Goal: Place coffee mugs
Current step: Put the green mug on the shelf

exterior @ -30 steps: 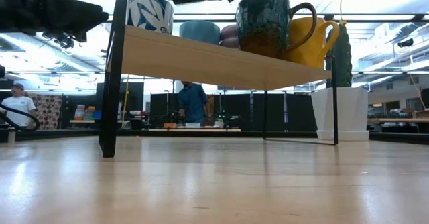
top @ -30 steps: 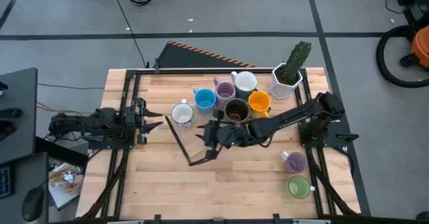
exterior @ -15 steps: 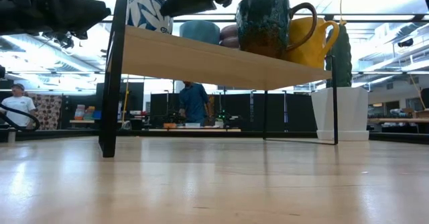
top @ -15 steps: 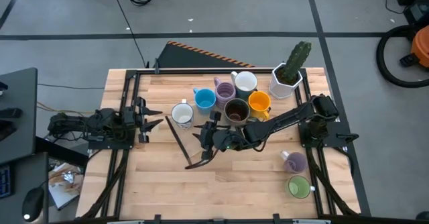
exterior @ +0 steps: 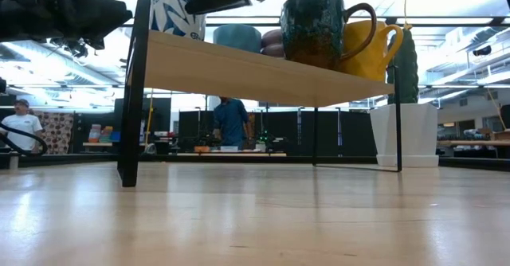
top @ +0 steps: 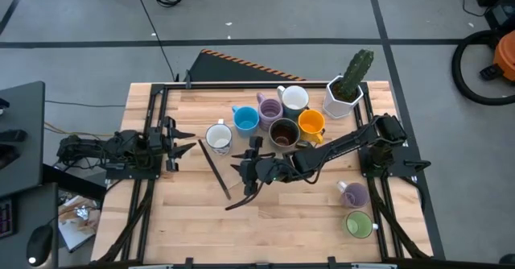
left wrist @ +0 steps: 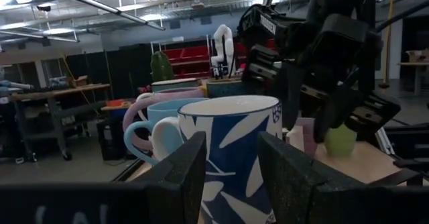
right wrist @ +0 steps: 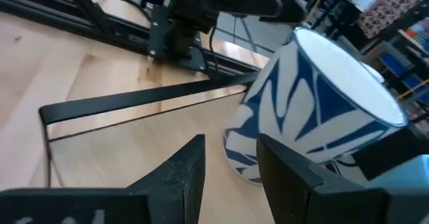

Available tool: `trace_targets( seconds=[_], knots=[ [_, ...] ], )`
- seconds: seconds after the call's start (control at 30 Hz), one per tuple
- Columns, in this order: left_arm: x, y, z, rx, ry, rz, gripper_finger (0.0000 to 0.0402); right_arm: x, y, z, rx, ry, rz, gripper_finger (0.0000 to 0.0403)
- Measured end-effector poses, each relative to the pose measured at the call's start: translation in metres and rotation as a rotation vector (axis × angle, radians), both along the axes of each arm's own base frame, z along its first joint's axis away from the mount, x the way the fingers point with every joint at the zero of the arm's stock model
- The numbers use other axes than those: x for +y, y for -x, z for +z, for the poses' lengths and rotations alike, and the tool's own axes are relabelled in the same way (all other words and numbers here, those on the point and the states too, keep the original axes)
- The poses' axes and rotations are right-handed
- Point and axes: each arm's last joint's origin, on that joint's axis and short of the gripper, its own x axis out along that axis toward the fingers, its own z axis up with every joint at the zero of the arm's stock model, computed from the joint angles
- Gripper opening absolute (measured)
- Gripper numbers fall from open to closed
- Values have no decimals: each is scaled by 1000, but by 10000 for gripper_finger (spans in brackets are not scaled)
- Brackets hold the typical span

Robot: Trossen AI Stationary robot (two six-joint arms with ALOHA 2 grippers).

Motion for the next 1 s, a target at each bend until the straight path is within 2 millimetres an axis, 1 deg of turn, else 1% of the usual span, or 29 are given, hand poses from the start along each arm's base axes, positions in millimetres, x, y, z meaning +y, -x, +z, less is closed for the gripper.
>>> trace_targets(
  seconds=[0.17,0.4,0.5,0.7,0.73,0.83,0.9,1.0],
  knots=[
    [0,0,0,0,3,8,141,-2,1,0,2,58,-65,140],
    [1,0,-1,12,7,33,141,0,2,1,26,165,-85,140],
    [1,0,0,6,5,38,141,-2,7,7,46,178,-91,140],
    [3,1,0,11,-9,104,141,4,32,40,33,162,-53,140],
    [3,1,0,12,-7,112,141,5,38,46,31,163,-50,140],
    [3,0,-1,20,8,111,141,6,60,75,-14,145,-44,140],
    [3,0,-4,36,43,102,141,4,73,90,-37,120,-28,140],
    [3,0,-5,37,106,85,141,1,89,102,-22,63,18,140]
  ],
)
